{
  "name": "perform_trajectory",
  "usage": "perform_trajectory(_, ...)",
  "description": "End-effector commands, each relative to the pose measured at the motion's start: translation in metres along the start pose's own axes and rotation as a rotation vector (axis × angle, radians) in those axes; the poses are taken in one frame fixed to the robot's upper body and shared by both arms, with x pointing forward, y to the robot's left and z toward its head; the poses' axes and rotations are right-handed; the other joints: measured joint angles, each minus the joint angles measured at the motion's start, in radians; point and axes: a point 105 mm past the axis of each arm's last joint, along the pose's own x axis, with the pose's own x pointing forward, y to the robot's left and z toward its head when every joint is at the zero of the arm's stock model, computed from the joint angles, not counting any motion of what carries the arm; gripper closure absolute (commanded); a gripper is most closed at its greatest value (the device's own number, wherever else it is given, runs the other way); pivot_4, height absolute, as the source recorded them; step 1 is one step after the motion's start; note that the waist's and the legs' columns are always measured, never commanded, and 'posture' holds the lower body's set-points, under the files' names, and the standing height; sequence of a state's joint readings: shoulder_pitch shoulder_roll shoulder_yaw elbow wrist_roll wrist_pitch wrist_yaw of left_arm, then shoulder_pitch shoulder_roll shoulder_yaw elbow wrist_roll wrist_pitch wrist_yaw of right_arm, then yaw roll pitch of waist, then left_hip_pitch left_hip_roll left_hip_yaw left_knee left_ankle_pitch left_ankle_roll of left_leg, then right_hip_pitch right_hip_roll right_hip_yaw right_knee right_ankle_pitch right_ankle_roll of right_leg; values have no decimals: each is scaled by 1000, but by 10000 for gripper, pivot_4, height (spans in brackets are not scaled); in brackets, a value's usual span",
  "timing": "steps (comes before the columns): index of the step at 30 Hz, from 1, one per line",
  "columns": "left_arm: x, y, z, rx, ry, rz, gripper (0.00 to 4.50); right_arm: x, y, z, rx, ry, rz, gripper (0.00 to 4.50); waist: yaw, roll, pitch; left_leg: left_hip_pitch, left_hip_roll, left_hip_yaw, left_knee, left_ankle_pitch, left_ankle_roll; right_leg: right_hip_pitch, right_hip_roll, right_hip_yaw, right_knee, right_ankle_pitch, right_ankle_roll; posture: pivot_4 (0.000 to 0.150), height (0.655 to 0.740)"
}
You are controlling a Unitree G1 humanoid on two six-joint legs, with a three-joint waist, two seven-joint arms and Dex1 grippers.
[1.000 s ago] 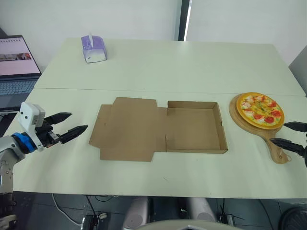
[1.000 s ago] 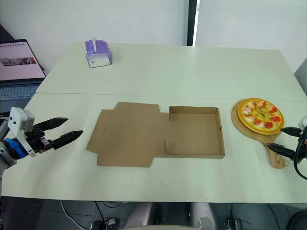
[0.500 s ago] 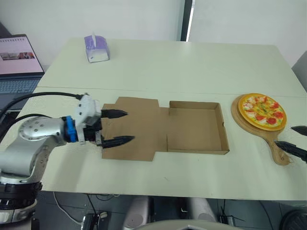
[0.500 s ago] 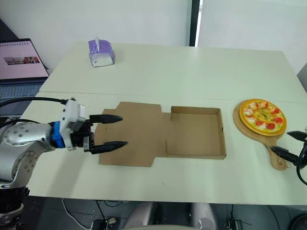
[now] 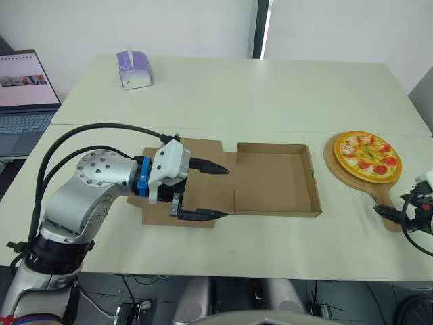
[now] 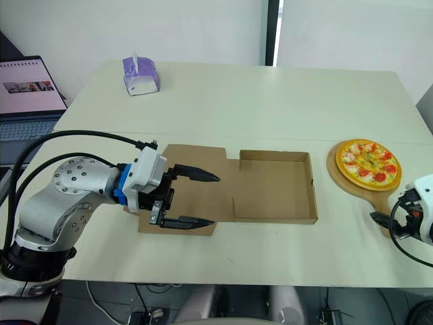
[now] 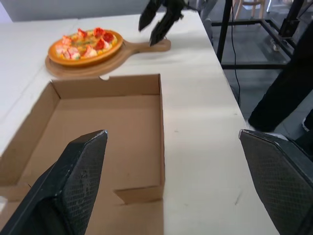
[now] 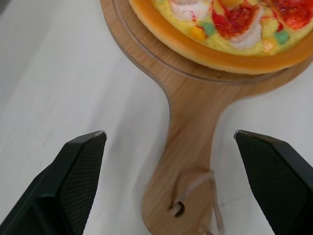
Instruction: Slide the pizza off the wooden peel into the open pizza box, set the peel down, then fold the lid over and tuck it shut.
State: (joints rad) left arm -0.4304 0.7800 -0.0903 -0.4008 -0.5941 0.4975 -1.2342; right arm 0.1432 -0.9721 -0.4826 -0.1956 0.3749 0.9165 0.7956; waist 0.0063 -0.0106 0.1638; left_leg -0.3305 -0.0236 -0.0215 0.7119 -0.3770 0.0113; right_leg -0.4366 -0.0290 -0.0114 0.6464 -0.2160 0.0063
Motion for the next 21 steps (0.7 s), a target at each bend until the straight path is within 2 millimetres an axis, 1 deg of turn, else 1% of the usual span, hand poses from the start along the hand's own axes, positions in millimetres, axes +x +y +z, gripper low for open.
perform_trajectory(1, 1, -3, 4, 18, -9, 1, 354, 4, -11, 4, -3, 8, -34, 0, -1, 0, 0, 0, 0, 0, 0, 0, 0, 0, 0, 0, 0, 0, 0, 1500, 7251)
perform_trajectory(3, 1, -4, 4, 12, -10, 3, 354, 8, -16, 5, 5, 16, -44, 0, -3, 0, 0, 0, 0, 0, 0, 0, 0, 0, 0, 0, 0, 0, 0, 1500, 7251)
perform_trajectory(6, 2, -5, 5, 6, -18, 7, 354, 14, -17, 5, 34, 19, -20, 0, -5, 0, 0, 0, 0, 0, 0, 0, 0, 0, 0, 0, 0, 0, 0, 1500, 7251)
perform_trajectory(10, 3, -5, 3, 3, -19, 14, 354, 24, -20, 3, 66, 25, 11, 0, -6, 0, 0, 0, 0, 0, 0, 0, 0, 0, 0, 0, 0, 0, 0, 1500, 7251)
perform_trajectory(13, 3, -4, 3, -19, -31, 27, 354, 31, -26, -1, 62, 62, 12, 0, -6, 0, 0, 0, 0, 0, 0, 0, 0, 0, 0, 0, 0, 0, 0, 1500, 7251)
perform_trajectory(20, 0, -2, -6, -29, -16, 52, 354, 40, -23, -4, 47, 88, 46, 0, -7, -3, -1, 1, 0, 0, 1, 0, 0, 1, 0, 0, 0, 0, 0, 1500, 7251)
perform_trajectory(21, 0, -1, -6, -29, -16, 55, 0, 42, -23, -5, 47, 90, 42, 3820, -7, -4, -2, 1, 0, 0, 1, 0, 0, 1, 0, 0, 0, 0, 0, 1500, 7251)
